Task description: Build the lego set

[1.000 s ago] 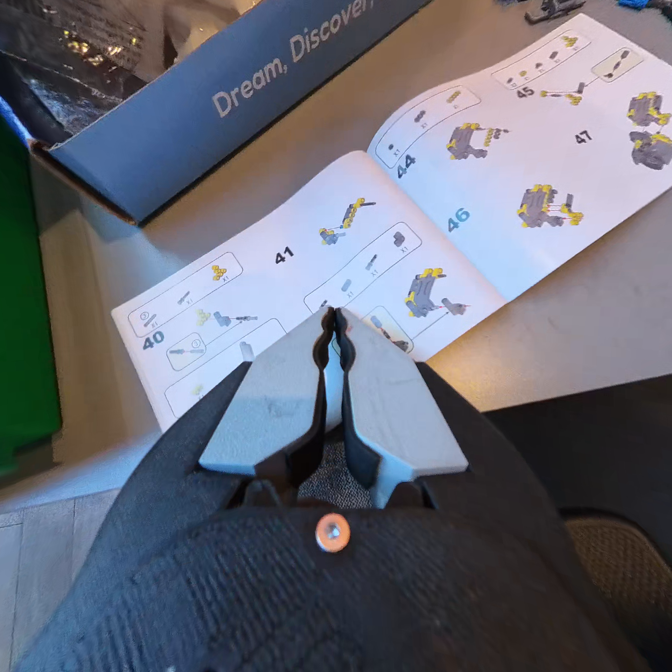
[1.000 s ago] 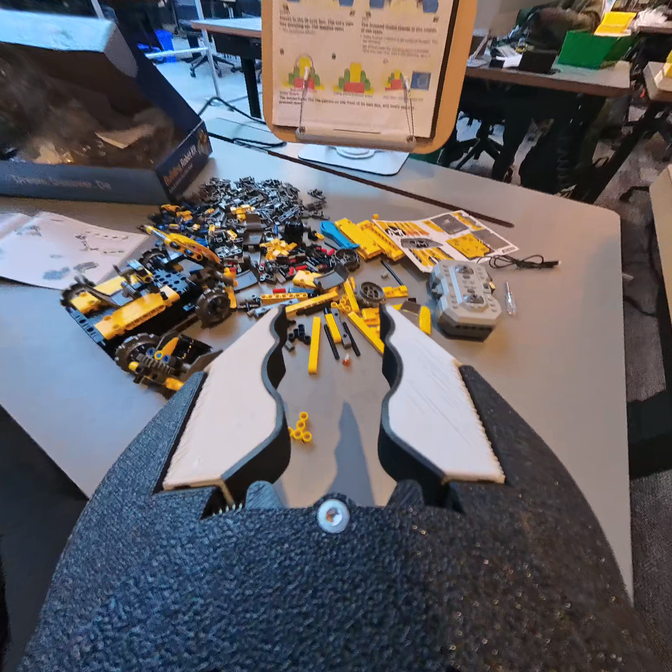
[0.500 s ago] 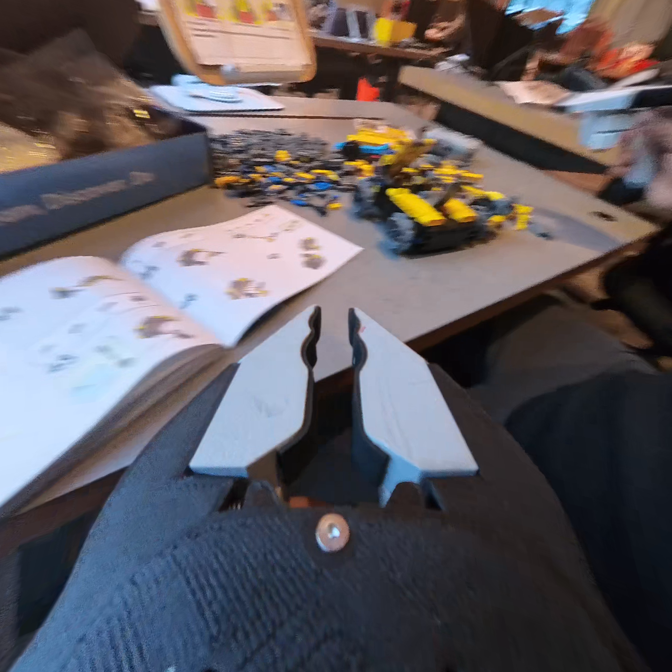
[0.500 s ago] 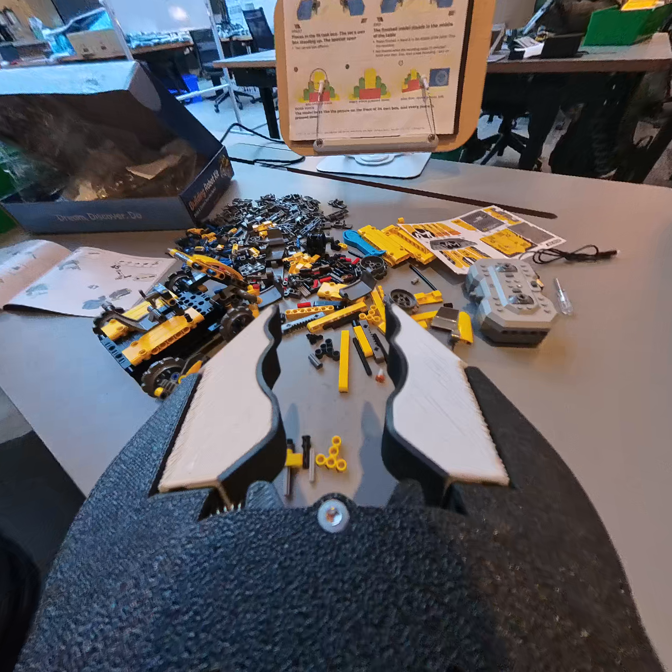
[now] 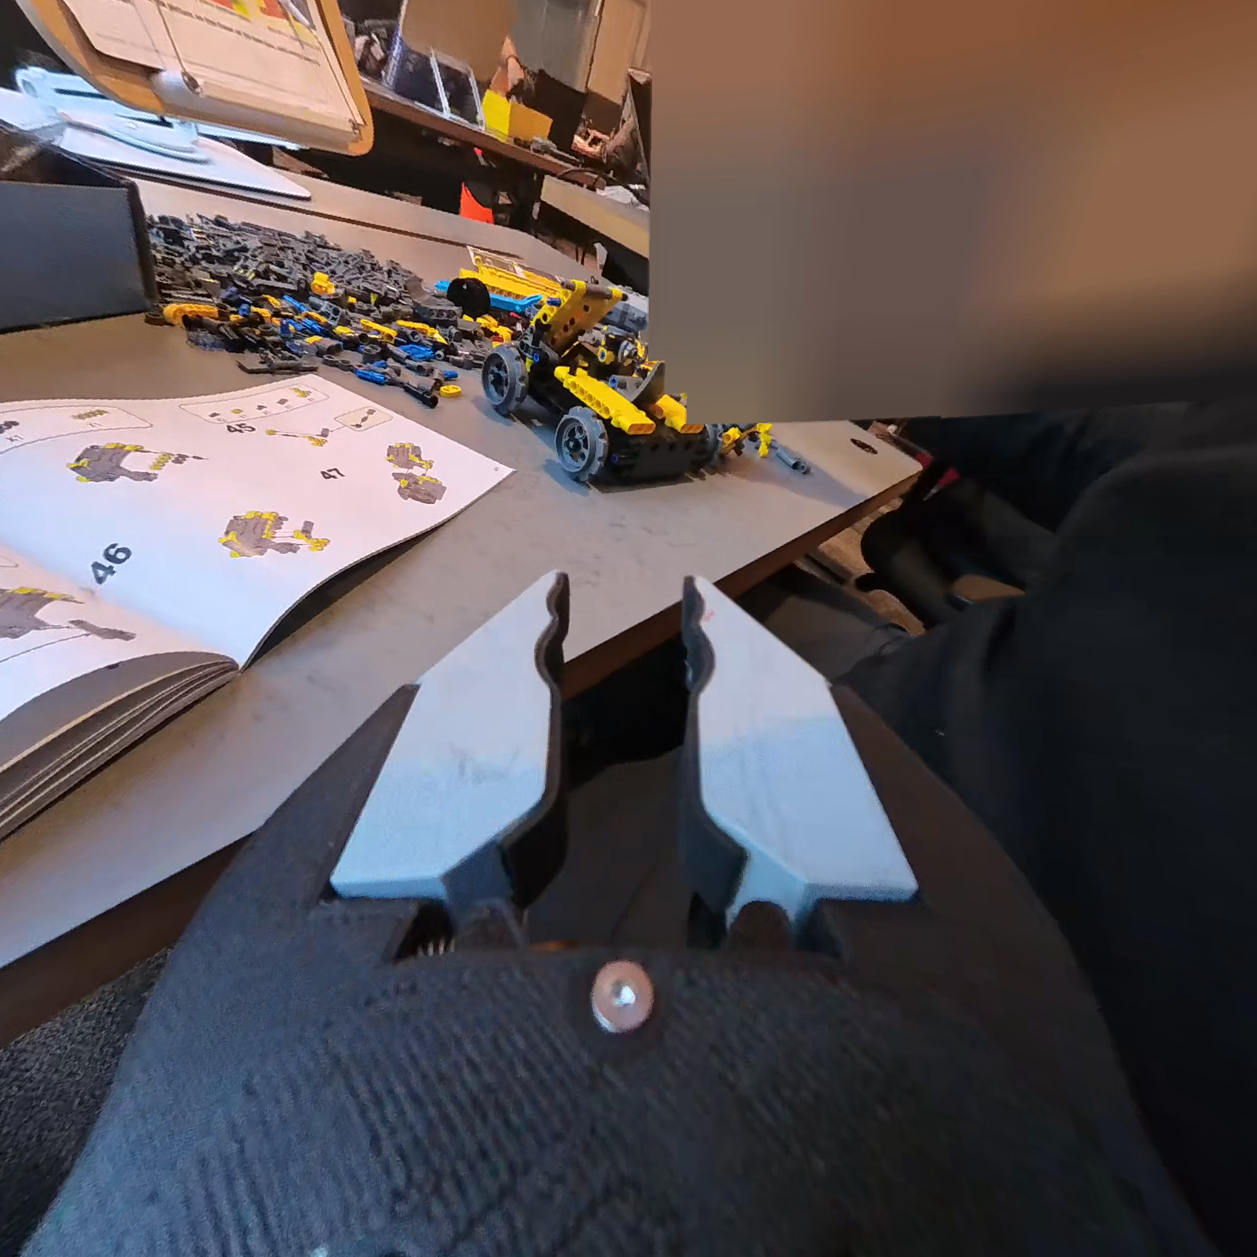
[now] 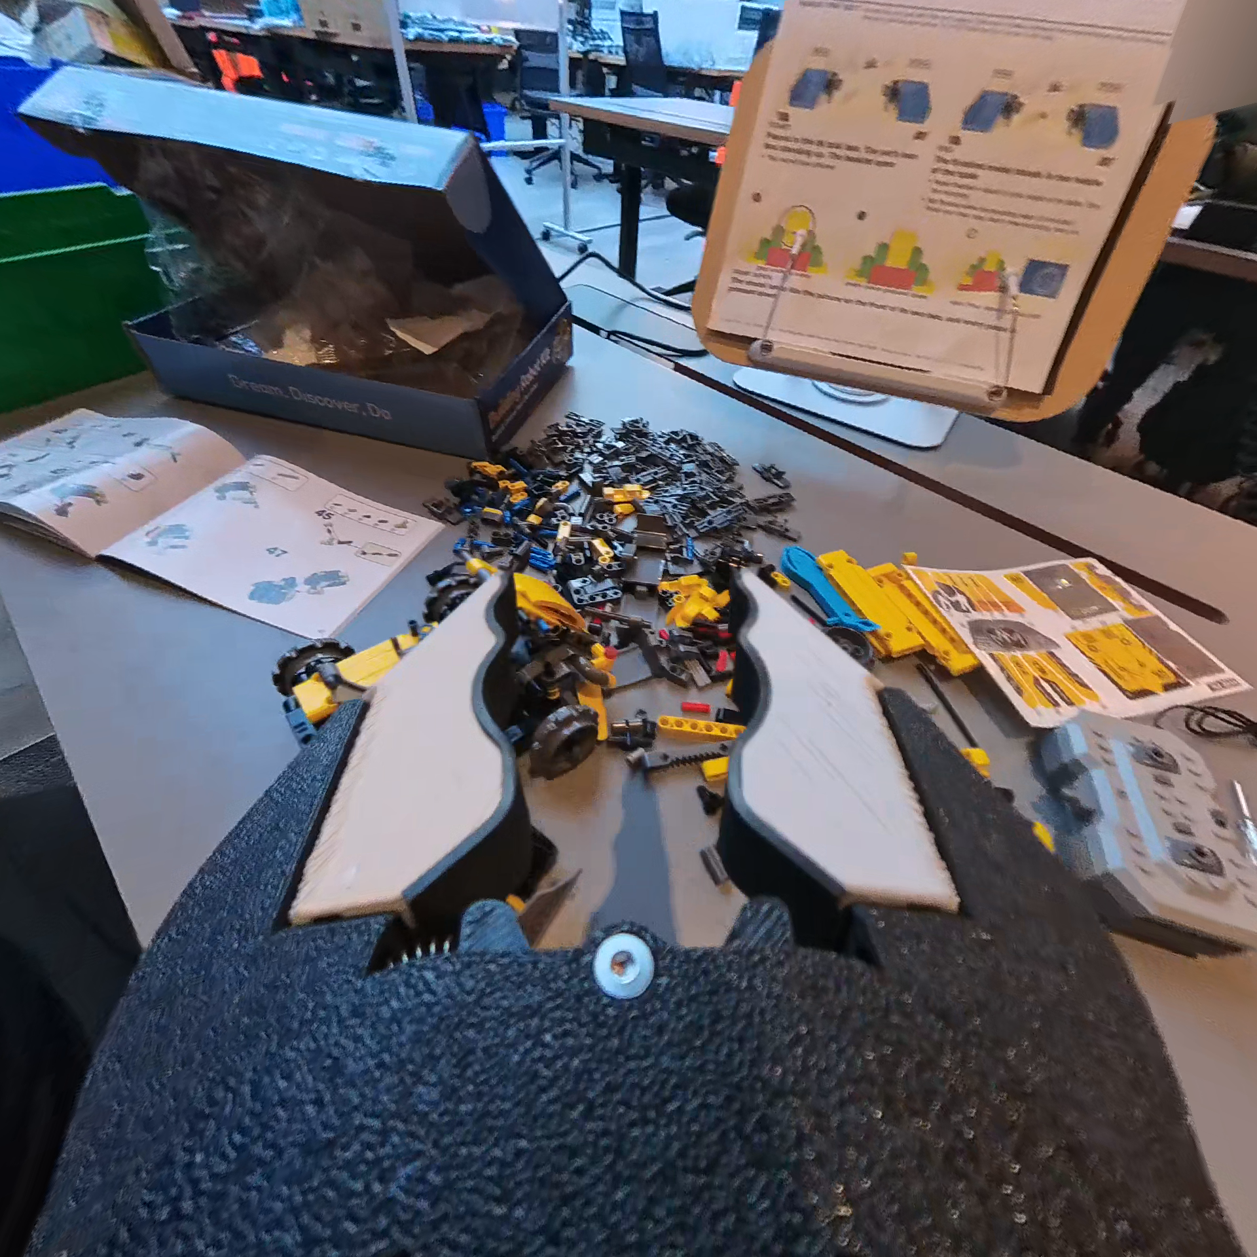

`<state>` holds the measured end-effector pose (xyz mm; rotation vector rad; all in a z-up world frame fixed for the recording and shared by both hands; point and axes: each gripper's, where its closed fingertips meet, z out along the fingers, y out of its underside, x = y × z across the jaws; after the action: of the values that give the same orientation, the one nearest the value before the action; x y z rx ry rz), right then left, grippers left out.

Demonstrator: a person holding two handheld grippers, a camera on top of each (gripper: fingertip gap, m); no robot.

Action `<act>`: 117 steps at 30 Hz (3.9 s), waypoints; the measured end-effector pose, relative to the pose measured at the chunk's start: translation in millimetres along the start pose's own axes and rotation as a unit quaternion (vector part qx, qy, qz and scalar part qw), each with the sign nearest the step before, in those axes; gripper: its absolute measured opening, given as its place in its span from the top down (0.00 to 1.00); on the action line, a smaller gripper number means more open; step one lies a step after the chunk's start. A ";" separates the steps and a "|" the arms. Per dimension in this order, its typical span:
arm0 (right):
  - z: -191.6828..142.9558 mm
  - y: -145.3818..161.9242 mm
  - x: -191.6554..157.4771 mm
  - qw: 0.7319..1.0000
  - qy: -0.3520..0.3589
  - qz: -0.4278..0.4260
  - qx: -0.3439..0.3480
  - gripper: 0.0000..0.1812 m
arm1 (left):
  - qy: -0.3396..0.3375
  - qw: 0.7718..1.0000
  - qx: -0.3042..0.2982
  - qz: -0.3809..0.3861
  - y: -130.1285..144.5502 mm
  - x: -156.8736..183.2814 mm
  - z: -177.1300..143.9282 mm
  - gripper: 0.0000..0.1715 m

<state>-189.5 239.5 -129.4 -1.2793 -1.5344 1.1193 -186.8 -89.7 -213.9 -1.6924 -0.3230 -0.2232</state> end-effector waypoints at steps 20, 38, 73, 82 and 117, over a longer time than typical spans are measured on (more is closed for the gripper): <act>-120.4 144.6 -15.0 0.984 -0.093 0.021 -0.151 0.81 | 0.013 0.995 -0.076 0.062 23.6 70.6 96.5 0.73; -96.7 180.7 -30.2 0.957 -0.107 -0.029 -0.269 0.89 | 0.147 0.974 -0.153 0.080 62.6 107.6 118.3 0.75; -105.0 171.2 -37.2 0.965 -0.127 -0.019 -0.230 0.88 | 0.168 0.970 -0.176 -0.011 68.7 103.6 120.5 0.76; -100.3 172.4 -38.5 0.964 -0.135 0.011 -0.228 0.84 | 0.165 0.967 -0.190 0.024 74.5 108.4 128.0 0.77; -117.7 161.2 -42.2 0.965 -0.109 0.015 -0.238 0.83 | 0.191 0.964 -0.183 0.003 71.5 118.1 116.9 0.77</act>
<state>-30.1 226.2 -256.1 -1.5332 -2.0423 0.9664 -56.0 26.8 -258.8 -1.9646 0.0160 -0.6269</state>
